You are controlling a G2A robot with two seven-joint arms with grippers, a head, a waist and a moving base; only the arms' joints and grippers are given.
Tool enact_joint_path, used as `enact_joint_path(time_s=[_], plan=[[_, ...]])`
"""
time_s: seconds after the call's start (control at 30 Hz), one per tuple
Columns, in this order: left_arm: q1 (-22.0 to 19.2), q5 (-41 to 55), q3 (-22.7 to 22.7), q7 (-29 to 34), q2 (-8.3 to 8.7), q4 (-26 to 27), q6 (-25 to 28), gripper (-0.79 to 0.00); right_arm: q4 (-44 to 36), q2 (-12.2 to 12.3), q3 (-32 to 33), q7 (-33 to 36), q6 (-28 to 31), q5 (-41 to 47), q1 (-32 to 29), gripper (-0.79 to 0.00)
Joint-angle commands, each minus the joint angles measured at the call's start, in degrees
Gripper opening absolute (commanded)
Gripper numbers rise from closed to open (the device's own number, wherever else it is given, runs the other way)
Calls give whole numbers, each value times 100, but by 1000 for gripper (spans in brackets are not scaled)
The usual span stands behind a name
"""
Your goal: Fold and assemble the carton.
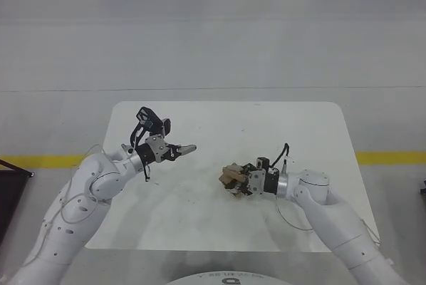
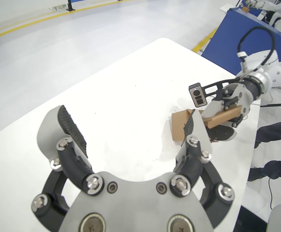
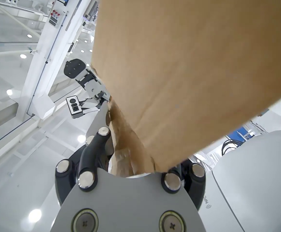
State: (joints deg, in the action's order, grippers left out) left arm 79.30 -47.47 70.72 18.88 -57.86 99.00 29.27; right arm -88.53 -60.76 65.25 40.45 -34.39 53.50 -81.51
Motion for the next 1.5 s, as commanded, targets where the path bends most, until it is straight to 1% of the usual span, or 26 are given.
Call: enact_joint_path(time_s=[0.0, 0.1, 0.17, 0.33, 0.4, 0.5, 0.57, 0.63, 0.7, 0.8, 0.87, 1.23, 1.27, 1.33, 1.4, 1.47], plan=[[-11, 1, -4, 5, -3, -11, 7, 0, 10, 4, 67, -63, 63, 32, 12, 0], [-35, 4, -17, 34, -9, -34, 16, 0, -44, 29, 266, -109, 238, 67, -22, 0], [-57, 6, -37, 63, -14, -59, 26, 0, -185, 60, 470, -116, 519, -10, -86, 0], [-170, -30, -157, 227, -33, -145, 88, 0, -661, 176, 1041, 235, 1679, -622, -485, 0], [-227, -49, -233, 272, -47, -185, 97, 0, -806, 209, 1242, 521, 2156, -733, -688, 0], [-313, -40, -354, 323, -71, -273, 129, 0, -966, 236, 1558, 965, 3213, -854, -939, 0], [-371, -33, -431, 357, -86, -336, 168, 0, -1032, 265, 1787, 971, 4060, -1474, -1122, 0], [-430, -20, -502, 406, -100, -417, 219, 0, -1143, 276, 1978, 704, 4920, -2113, -1353, 0], [-484, -16, -591, 450, -116, -476, 269, 0, -1256, 275, 2125, 353, 5569, -2673, -1572, 0], [-555, -15, -721, 485, -143, -565, 312, 0, -1409, 254, 2180, -163, 6216, -3367, -1831, 0], [-607, -21, -812, 514, -160, -608, 375, 0, -1452, 233, 2113, -367, 6354, -3500, -1889, 0], [-617, -22, -827, 519, -163, -616, 392, 0, -1452, 233, 2113, -367, 6354, -3500, -1889, 0], [-617, -22, -827, 519, -163, -616, 392, 0, -1468, 235, 2132, -380, 6390, -3601, -1874, 0], [-603, -28, -827, 489, -165, -617, 355, 0, -1435, 234, 2195, -625, 6619, -4326, -1916, 0], [-586, -82, -845, 420, -174, -667, 269, 0, -1335, 219, 2312, -1166, 6730, -5111, -2018, 0], [-616, -144, -906, 412, -190, -763, 234, 0, -1306, 201, 2403, -1757, 6800, -6083, -2151, 0]])
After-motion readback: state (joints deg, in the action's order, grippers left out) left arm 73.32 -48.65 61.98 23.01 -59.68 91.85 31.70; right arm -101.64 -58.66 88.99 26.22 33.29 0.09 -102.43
